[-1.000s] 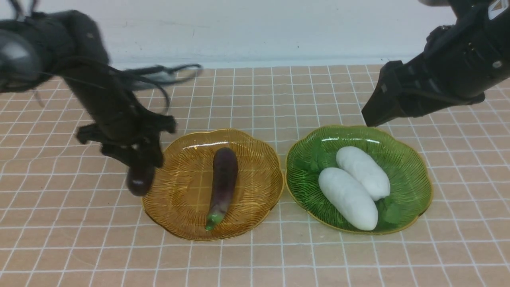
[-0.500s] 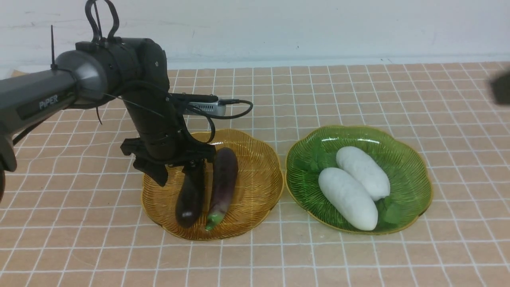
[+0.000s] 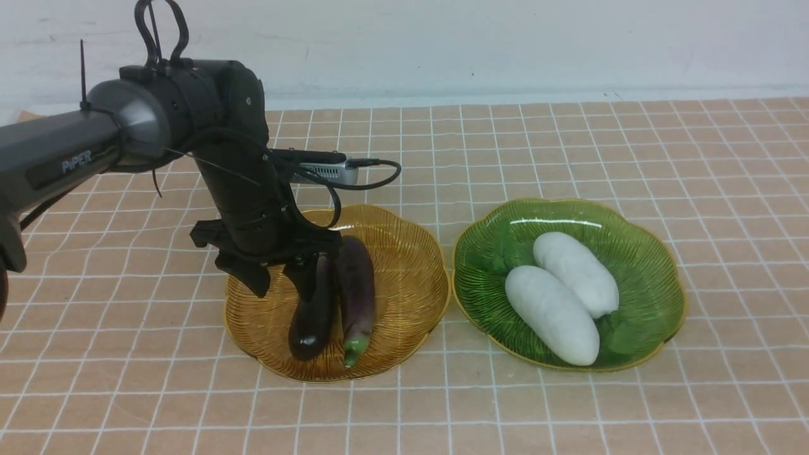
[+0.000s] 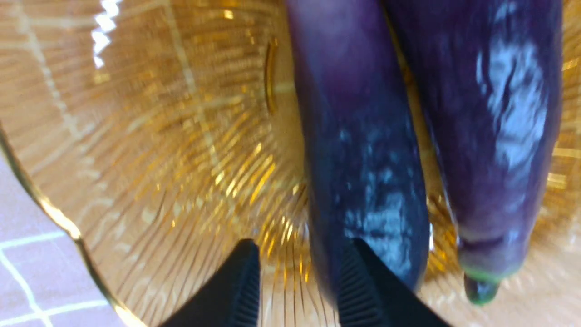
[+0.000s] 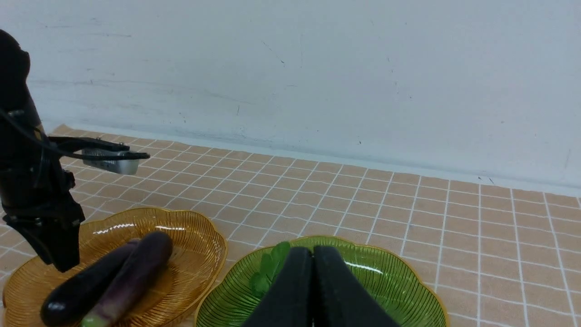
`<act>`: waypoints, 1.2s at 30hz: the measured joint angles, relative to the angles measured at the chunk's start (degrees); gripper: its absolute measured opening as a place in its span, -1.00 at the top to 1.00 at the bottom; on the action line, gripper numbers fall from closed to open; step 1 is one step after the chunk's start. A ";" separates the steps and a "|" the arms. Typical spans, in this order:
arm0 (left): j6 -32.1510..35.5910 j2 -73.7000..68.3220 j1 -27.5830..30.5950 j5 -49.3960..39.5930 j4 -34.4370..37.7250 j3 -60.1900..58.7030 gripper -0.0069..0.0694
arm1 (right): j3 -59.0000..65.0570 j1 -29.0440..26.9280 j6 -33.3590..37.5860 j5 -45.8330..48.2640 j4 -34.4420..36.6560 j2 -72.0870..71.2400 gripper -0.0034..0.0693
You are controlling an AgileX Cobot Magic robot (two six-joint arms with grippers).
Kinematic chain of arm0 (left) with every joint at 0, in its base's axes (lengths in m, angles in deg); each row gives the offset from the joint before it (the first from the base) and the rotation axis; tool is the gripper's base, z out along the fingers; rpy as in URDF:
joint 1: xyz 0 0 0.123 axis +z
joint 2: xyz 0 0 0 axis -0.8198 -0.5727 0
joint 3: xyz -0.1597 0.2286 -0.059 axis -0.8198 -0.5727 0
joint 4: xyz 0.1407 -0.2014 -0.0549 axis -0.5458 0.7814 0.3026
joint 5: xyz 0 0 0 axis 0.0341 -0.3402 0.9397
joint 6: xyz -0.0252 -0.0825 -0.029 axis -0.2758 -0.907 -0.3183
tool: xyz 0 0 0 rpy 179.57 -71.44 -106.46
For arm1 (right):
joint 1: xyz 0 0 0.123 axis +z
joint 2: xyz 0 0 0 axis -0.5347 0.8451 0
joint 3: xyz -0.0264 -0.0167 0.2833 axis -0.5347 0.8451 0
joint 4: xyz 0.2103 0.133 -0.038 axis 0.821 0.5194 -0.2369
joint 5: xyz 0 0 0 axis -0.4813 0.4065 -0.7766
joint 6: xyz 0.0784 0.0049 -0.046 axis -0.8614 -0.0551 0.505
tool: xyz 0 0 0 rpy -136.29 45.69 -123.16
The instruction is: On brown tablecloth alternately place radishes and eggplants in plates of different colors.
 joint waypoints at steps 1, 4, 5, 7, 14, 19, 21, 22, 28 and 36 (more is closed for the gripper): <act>0.26 0.00 0.00 -0.65 0.00 0.00 0.23 | 0.00 0.00 0.00 0.00 0.00 0.00 0.95; 1.27 0.00 0.00 -1.16 0.00 0.12 0.32 | 0.00 0.00 0.00 0.00 0.00 0.00 0.95; 1.69 0.00 0.00 -1.21 -0.05 0.33 0.34 | 0.00 0.00 0.00 0.00 0.00 0.00 0.95; 2.21 0.00 0.00 -1.28 -0.46 0.97 0.39 | 0.00 0.00 0.00 0.00 0.00 0.00 0.95; 2.65 1.24 0.00 -1.70 -4.90 4.60 0.60 | 0.07 0.00 0.00 -0.02 0.00 0.00 0.95; 2.65 3.64 0.00 -2.18 -8.10 6.96 0.77 | 2.15 -0.06 0.00 -0.40 -0.06 -1.94 0.95; 2.65 4.69 0.00 -2.22 -9.09 7.40 0.80 | 3.86 -0.91 0.00 -0.40 -0.06 -3.77 0.95; 2.65 4.95 0.00 -2.24 -9.36 7.41 0.80 | 4.91 -1.51 0.00 -0.47 -0.06 -5.03 0.95; 2.65 5.08 0.00 -2.38 -9.76 7.48 0.80 | 11.58 -7.75 0.00 -0.30 -0.06 -13.43 0.95; 3.50 7.40 -1.00 -2.45 -9.53 7.42 0.80 | 21.05 -15.13 0.00 6.28 -0.01 -24.45 0.95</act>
